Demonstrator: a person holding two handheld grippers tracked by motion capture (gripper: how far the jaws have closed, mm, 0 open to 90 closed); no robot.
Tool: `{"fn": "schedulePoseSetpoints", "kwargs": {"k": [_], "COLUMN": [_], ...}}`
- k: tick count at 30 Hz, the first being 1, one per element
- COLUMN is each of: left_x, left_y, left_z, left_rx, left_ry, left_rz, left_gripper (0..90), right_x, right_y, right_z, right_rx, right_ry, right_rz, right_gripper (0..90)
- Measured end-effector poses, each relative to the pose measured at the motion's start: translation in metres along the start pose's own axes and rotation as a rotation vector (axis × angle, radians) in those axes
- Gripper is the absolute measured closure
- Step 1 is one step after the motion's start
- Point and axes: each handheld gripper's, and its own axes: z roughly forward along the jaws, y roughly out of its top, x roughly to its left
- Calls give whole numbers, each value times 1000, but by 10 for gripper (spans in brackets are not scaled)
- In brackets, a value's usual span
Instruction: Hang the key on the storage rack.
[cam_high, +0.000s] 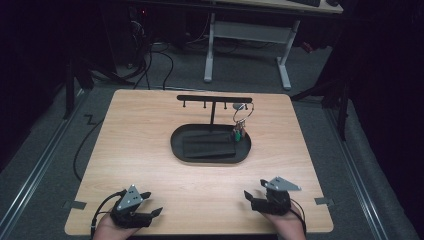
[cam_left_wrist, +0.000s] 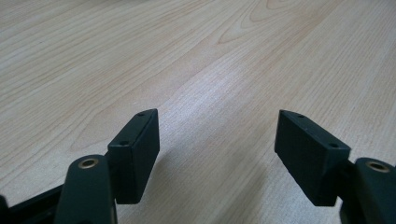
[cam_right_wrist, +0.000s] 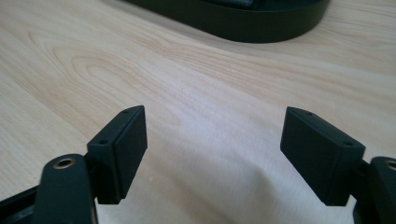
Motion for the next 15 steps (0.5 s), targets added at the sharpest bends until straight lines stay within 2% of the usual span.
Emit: {"fn": "schedulePoseSetpoints", "kwargs": {"k": [1, 2, 3, 5, 6, 9, 11, 15], "left_x": [-1, -2, -3, -4, -4, -4, -3, -1], "left_y": [1, 1, 1, 1, 1, 1, 1, 0], "left_z": [0, 0, 0, 1, 2, 3, 4, 4], "left_rx": [-4, -3, -2, -1, 0, 2, 3, 0], "left_ry": [2, 1, 0, -2, -3, -6, -8, -9], "left_rz": [6, 14, 19, 28, 26, 23, 19, 6], "left_gripper": [311, 309, 307, 303, 302, 301, 301, 301], "right_x": [2, 2, 2, -1, -3, -2, -2, 1], "right_y": [-3, -4, -7, -12, -12, -10, -10, -10], "right_z": [-5, -9, -11, -10, -9, -7, -5, -3], "right_rx": [-1, -6, -16, -14, -8, -14, -12, 3], "right_ry": [7, 3, -15, -9, -10, -22, -15, -9], "right_rz": [4, -13, -9, 29, 32, 9, 14, -10], "right_gripper": [226, 223, 224, 217, 209, 207, 209, 208]}}
